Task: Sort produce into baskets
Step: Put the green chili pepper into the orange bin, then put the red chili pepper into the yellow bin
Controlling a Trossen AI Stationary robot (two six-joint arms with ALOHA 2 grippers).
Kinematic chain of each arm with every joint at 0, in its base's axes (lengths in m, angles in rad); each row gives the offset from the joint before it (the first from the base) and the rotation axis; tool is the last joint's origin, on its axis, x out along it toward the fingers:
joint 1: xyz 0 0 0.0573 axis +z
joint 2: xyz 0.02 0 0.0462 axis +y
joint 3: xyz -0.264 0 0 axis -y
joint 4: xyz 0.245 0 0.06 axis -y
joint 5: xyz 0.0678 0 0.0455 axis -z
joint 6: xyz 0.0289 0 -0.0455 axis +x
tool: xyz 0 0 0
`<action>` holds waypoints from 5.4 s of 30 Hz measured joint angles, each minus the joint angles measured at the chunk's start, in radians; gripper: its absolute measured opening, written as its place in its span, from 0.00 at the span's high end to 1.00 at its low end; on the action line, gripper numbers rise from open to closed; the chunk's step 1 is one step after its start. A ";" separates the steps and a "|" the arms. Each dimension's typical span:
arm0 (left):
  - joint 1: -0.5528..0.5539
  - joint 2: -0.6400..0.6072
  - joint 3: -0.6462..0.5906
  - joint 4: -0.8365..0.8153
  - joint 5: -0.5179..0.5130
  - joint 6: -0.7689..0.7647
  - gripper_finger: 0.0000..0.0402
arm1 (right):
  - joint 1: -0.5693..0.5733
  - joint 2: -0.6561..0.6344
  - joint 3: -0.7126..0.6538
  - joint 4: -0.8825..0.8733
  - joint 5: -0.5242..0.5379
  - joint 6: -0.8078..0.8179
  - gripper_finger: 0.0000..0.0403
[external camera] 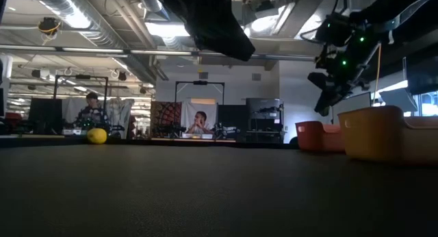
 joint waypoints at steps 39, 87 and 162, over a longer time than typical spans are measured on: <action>-0.123 -0.172 0.000 -0.265 0.001 -0.067 0.61 | 0.013 -0.011 0.000 0.021 -0.151 -0.036 0.48; -0.698 0.164 0.000 -0.696 0.678 -1.606 0.48 | 0.741 -0.097 0.000 0.137 -0.208 -0.081 0.48; -0.178 -0.036 0.130 -0.406 0.010 0.151 0.81 | 0.961 0.026 0.000 0.255 -0.221 0.171 0.48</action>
